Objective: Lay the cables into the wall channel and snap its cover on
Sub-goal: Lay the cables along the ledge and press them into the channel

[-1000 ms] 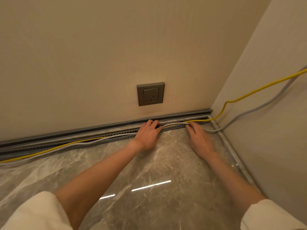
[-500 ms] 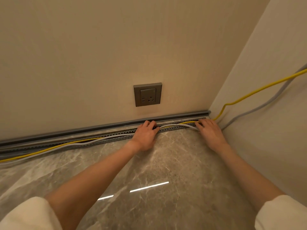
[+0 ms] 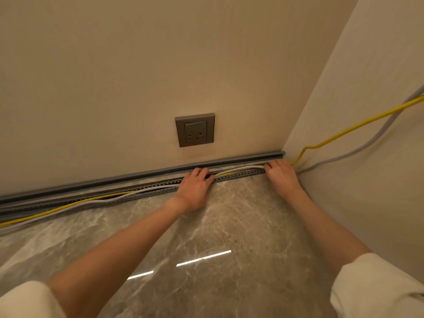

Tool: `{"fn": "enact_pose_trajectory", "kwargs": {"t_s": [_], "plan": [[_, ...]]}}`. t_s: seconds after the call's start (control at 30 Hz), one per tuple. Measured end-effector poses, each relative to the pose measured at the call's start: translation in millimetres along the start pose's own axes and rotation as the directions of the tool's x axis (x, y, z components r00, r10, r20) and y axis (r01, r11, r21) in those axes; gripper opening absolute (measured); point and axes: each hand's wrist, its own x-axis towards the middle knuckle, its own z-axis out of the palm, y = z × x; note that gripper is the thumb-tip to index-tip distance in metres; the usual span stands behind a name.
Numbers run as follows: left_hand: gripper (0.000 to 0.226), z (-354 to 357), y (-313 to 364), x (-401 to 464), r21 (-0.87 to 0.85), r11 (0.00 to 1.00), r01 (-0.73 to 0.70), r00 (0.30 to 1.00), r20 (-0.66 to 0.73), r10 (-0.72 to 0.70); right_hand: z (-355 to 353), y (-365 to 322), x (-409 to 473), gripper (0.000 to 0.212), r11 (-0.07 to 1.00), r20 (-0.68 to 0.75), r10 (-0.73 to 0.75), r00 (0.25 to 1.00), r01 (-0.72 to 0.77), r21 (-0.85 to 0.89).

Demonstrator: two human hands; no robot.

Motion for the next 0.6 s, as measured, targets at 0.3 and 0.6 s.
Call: {"fn": "enact_pose_trajectory", "kwargs": {"t_s": [0.3, 0.6], "plan": [[0.058, 3.0, -0.1, -6.0, -0.023, 1.0, -0.001, 1.0, -0.013, 0.001, -11.0, 21.9, 25.1, 0.019, 0.911, 0.146, -0.306, 0.941, 0.334, -0.24], [0.059, 5.6, 0.2, -5.9, -0.003, 1.0, 0.0, 1.0, -0.015, 0.0, 2.5, 29.4, 29.7, 0.013, 0.883, 0.069, -0.384, 0.921, 0.389, -0.262]]}}
